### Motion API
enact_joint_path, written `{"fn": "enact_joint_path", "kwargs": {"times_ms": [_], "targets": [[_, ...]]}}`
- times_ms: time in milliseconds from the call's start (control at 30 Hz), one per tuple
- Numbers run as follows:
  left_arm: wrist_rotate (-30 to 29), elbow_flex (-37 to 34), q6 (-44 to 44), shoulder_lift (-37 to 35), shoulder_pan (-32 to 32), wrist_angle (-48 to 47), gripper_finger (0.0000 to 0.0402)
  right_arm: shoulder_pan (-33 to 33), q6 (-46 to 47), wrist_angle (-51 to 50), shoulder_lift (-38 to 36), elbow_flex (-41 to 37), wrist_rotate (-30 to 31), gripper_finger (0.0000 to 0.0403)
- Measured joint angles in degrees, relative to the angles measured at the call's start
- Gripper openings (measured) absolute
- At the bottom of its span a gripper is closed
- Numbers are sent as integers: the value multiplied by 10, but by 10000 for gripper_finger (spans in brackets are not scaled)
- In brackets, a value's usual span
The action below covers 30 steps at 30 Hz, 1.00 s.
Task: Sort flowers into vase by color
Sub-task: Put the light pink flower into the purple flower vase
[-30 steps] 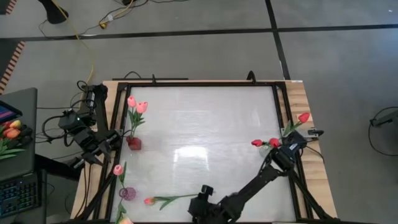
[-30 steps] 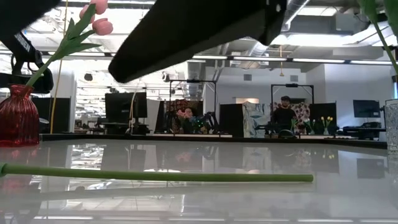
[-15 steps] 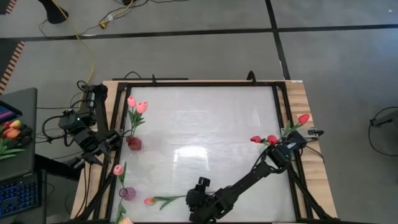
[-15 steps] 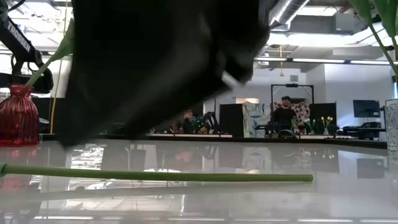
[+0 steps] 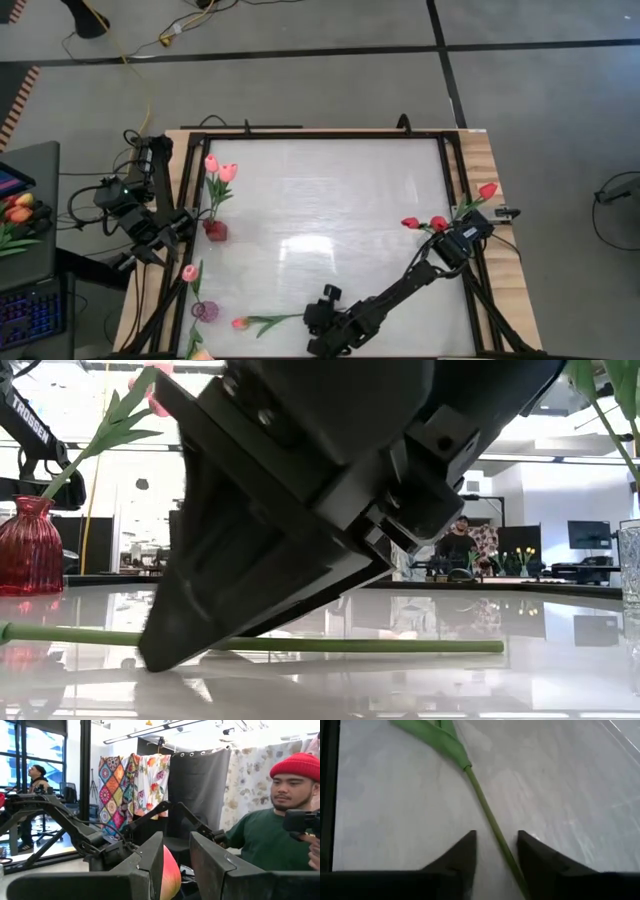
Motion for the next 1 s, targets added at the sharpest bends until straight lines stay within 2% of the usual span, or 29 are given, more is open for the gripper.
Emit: {"fn": "enact_joint_path", "kwargs": {"times_ms": [200, 267, 400, 667, 1000], "targets": [[0, 0, -2, 0, 0, 0, 82, 1, 9, 0, 0, -1, -7, 35], [0, 0, -2, 0, 0, 0, 82, 3, 16, -1, 0, -1, -11, 17], [0, 0, -2, 0, 0, 3, 82, 8, 31, -2, -4, -2, -7, 27], [0, 0, 0, 0, 0, 18, 82, 25, 20, -17, -39, -5, 49, 16], [19, 28, 19, 0, 0, 18, 82, 45, -15, -8, -89, -5, 194, 16]]}}
